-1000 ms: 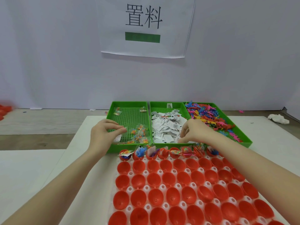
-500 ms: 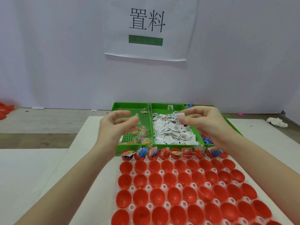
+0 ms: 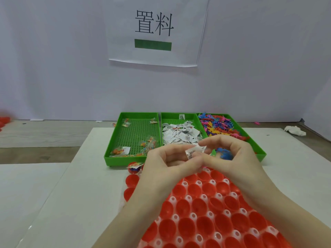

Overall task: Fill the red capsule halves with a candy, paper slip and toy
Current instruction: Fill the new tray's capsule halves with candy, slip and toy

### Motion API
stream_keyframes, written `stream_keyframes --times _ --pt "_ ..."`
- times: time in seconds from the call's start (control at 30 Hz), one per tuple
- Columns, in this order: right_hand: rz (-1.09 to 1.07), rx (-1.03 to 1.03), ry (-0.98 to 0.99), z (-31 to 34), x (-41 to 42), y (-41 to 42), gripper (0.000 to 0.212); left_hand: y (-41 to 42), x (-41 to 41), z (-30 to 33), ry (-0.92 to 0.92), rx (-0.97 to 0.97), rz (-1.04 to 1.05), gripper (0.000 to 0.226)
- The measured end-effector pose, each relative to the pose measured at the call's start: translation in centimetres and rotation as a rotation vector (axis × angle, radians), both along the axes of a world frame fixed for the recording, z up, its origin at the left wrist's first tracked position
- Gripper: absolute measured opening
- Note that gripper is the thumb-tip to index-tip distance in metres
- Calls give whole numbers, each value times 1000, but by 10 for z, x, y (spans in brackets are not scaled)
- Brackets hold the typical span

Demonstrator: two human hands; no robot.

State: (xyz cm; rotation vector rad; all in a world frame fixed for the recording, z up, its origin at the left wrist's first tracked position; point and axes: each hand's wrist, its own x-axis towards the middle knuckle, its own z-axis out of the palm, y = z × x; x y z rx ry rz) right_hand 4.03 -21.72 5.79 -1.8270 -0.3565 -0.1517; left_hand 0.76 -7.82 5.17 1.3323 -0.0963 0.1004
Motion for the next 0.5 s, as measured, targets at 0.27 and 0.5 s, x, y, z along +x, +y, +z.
stream_keyframes --times 0.27,0.5 --pt "243 568 351 2 5 -14 34 -4 6 -3 24 -88 21 17" --pt "338 602 211 5 1 -20 55 -12 7 -7 72 -27 25 21"
